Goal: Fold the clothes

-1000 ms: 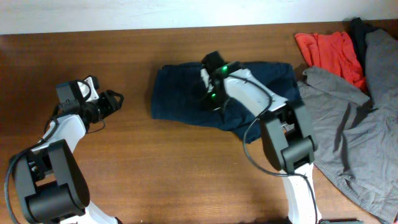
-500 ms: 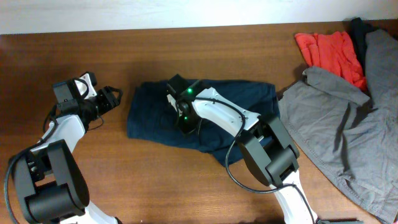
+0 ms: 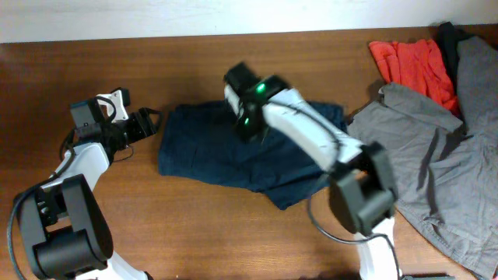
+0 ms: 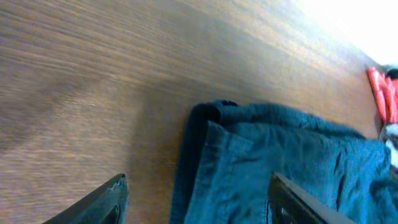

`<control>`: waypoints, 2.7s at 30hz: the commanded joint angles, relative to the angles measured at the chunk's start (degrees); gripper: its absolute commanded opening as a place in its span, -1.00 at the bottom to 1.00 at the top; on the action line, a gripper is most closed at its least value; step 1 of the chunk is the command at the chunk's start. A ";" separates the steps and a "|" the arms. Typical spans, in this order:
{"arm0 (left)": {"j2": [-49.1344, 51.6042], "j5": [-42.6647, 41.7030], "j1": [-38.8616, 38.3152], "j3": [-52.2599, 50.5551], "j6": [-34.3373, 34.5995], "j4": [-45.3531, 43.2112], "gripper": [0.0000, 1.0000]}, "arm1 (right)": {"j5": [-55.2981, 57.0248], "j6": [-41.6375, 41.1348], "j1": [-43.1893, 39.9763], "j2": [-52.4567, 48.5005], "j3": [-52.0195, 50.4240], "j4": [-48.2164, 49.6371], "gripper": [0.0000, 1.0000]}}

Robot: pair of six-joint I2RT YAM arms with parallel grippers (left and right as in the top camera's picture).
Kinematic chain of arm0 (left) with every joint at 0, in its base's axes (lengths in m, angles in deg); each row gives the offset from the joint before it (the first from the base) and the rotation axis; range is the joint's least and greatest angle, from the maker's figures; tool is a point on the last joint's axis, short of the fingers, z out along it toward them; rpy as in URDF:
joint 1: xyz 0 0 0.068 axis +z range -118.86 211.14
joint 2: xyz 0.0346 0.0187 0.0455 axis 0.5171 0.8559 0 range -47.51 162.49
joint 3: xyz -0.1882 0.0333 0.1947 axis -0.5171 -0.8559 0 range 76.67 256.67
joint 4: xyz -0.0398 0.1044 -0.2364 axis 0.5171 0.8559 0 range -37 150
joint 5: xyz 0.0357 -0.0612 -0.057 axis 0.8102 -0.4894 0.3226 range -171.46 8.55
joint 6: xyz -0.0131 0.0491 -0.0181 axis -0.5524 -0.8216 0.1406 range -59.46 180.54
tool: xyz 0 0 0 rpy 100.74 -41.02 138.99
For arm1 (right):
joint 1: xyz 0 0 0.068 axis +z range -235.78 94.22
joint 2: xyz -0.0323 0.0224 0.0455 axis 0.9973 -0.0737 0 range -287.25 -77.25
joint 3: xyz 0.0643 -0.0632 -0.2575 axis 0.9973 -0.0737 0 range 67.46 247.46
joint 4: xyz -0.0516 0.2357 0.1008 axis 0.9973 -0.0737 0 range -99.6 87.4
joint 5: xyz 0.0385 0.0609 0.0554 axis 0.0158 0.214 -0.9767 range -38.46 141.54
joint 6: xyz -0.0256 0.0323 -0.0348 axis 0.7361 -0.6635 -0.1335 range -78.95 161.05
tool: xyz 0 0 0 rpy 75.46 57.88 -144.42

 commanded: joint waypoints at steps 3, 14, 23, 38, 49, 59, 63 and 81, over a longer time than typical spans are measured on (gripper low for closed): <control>2.56 -1.51 -1.77 0.90 -7.80 2.45 0.44 | 0.76 -0.61 -3.08 7.41 5.11 -4.04 -0.74; 10.82 -2.32 -2.45 0.90 -9.05 4.90 0.43 | 1.44 -0.61 -7.04 12.66 5.20 -5.99 -0.74; 11.54 -1.81 -7.67 0.90 -9.44 8.24 -0.16 | 1.49 -0.61 -8.11 12.68 5.20 -6.14 -0.74; 5.27 1.33 -3.04 9.88 -9.44 19.17 -0.99 | -2.21 -0.59 -7.98 12.22 5.11 -6.34 -0.85; -4.13 1.36 -2.51 17.38 -9.42 31.76 -1.00 | -11.23 1.55 -6.16 4.13 5.11 -4.92 -0.92; -8.94 1.79 -2.51 17.51 -9.42 31.87 -1.00 | -16.57 1.51 0.76 -7.10 5.07 0.00 -0.92; -9.40 1.77 -2.49 17.57 -9.42 31.89 -1.00 | -16.57 1.33 3.85 -10.40 5.07 1.84 -0.92; -9.60 4.79 -2.82 26.18 -9.44 40.46 -0.99 | -14.51 -0.66 8.13 -16.35 5.05 10.84 -0.92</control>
